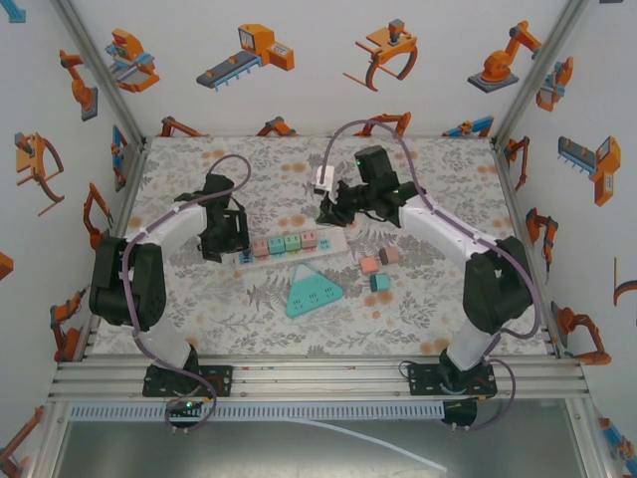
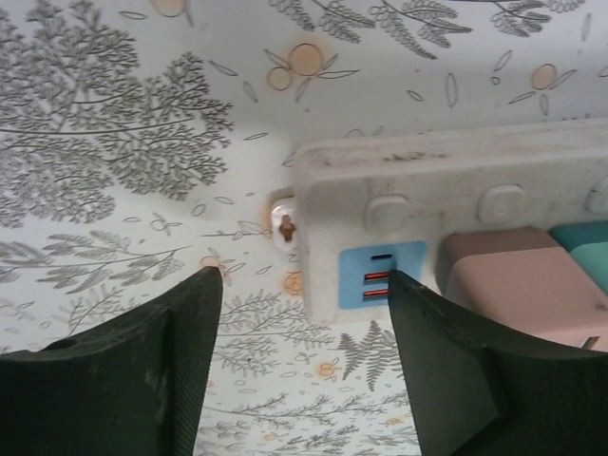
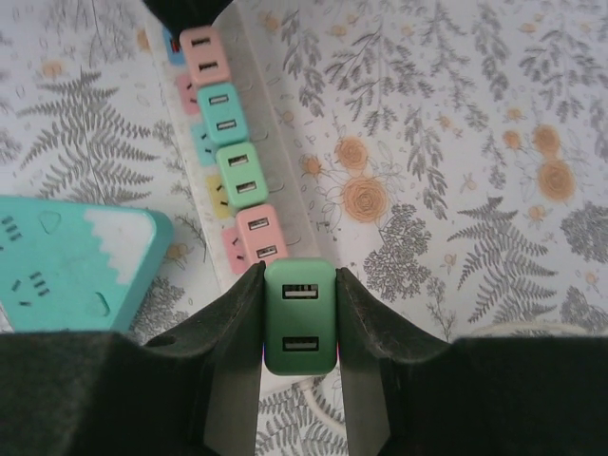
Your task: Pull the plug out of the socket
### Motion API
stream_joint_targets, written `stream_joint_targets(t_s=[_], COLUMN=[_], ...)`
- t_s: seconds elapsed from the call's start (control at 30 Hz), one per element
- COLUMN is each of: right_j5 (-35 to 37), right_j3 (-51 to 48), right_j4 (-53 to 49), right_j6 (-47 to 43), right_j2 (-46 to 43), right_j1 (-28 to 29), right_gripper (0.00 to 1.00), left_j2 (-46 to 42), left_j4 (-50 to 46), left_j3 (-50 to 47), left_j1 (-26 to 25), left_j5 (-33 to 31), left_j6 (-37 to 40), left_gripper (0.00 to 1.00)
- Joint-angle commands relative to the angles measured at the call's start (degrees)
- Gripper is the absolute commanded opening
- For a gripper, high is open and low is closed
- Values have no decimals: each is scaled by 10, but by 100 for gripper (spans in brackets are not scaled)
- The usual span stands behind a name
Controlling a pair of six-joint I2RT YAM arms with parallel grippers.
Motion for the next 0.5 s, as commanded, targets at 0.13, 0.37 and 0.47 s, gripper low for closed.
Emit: stream_joint_targets(t_s=[0.13,0.37,0.47], right_j5=[137,126,134], right_j3=[-68,-198,-212], right_j4=[122,238,192], right_j6=[410,612,614], right_j2=[-101,-146,-139], right_j1=[-73,-200,-232], right_gripper=[4,4,4], left_j2=[-80,-207,-257], left_j4=[-12,114,230], left_j3=[64,41,6], left_j1=[2,-1,-8], left_j5=[38,204,323], left_j6=[39,56,46], left_gripper=[78,80,83])
